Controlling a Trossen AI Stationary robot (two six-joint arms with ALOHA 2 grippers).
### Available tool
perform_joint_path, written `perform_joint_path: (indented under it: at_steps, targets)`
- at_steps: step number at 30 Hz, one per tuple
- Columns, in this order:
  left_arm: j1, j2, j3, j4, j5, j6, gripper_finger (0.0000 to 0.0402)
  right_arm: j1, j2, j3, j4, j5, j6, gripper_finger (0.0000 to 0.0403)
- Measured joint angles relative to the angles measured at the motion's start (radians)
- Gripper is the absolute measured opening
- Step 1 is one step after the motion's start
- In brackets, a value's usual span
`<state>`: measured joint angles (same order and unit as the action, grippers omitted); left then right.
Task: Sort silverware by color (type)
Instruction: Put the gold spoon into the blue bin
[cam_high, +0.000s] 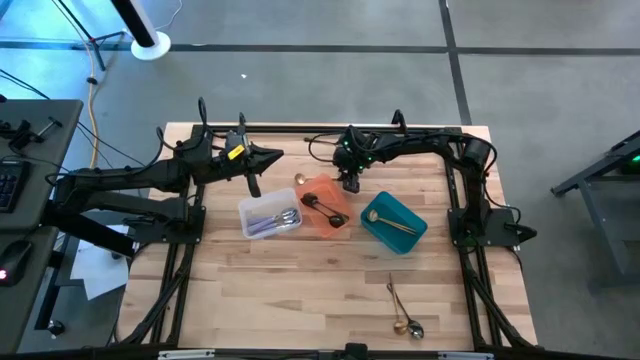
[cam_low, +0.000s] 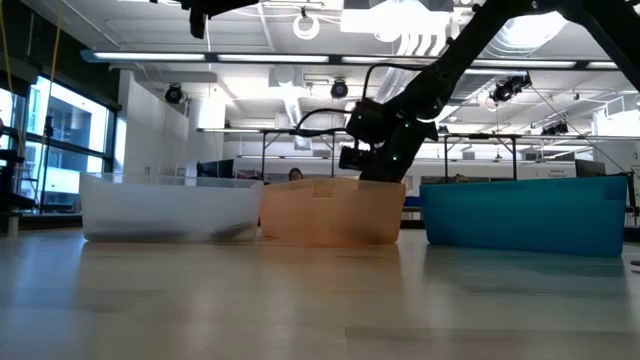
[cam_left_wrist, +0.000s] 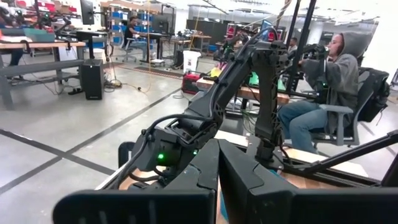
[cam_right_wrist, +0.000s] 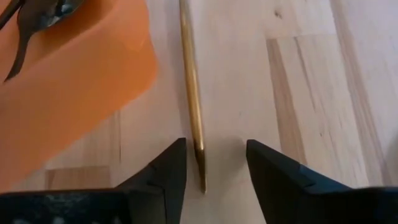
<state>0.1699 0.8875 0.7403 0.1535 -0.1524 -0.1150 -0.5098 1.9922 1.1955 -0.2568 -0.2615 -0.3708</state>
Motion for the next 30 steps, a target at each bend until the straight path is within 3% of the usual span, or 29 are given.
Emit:
perform_joint_path:
  at_steps: [10, 21, 30]
  targets:
    - [0.0, 0.0, 0.0, -0.028, -0.016, -0.012, 0.0, 0.009, 0.019, 0.003, -0.001, 0.055, -0.022, 0.0144]
    - [0.001, 0.0, 0.0, -0.029, -0.019, -0.012, 0.0, 0.01, 0.022, 0.006, -0.089, 0.134, 0.004, 0.0016]
    - [0.001, 0.0, 0.0, -0.043, -0.019, -0.012, 0.0, 0.005, 0.022, 0.006, -0.135, 0.153, 0.09, 0.0003]
